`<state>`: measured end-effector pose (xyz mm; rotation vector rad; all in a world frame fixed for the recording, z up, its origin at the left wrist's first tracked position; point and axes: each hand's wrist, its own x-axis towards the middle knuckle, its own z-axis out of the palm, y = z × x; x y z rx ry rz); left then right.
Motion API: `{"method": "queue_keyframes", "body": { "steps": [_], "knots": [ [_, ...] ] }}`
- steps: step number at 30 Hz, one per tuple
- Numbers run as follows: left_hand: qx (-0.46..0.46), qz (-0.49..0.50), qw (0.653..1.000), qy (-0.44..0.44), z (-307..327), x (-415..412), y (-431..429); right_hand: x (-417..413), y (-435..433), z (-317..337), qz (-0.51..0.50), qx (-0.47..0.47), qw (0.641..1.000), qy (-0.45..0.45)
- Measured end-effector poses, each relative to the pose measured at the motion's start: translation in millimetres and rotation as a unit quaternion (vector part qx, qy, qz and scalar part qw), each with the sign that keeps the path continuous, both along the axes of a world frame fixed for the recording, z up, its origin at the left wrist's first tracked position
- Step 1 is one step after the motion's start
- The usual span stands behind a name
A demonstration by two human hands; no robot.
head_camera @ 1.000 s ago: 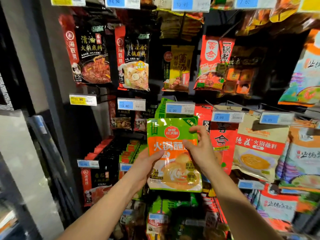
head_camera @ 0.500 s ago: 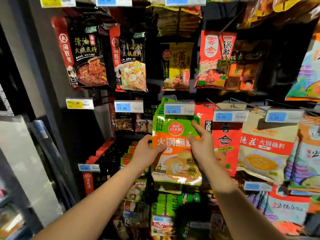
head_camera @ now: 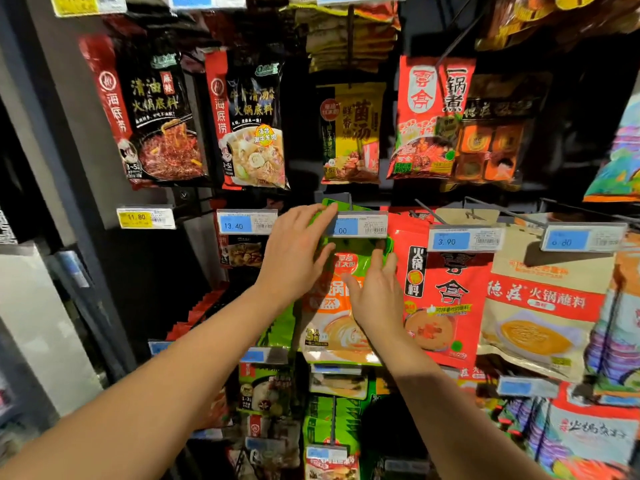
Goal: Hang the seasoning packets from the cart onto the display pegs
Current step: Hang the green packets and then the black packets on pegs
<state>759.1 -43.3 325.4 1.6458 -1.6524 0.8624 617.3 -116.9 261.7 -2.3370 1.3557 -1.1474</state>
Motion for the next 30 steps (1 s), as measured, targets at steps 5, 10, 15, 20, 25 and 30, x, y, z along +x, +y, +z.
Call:
{"method": "queue_keyframes", "body": {
  "steps": [5,10,15,20,25,30],
  "knots": [
    [-0.004,-0.034,0.999,-0.002,11.6,12.0,-7.3,25.0,-25.8,-1.6,-0.039,0.006,0.999,0.001],
    [0.012,-0.052,0.999,0.006,20.1,21.4,-7.2,35.5,-42.2,-4.1,-0.056,0.015,0.998,0.007],
    [0.019,-0.055,0.998,0.027,22.6,19.1,-5.0,40.7,-32.6,-41.8,-0.055,-0.033,0.998,-0.007],
    [0.026,-0.056,0.997,0.047,22.1,15.5,-3.0,46.0,-37.9,-52.0,-0.069,-0.026,0.997,-0.023],
    [0.031,-0.050,0.997,0.055,21.8,13.6,0.3,53.1,-38.2,-41.6,-0.062,0.041,0.997,-0.024],
    [0.047,-0.046,0.995,0.080,13.9,4.8,6.9,23.2,-7.1,-47.2,0.006,0.040,0.999,-0.034]
  ]
}}
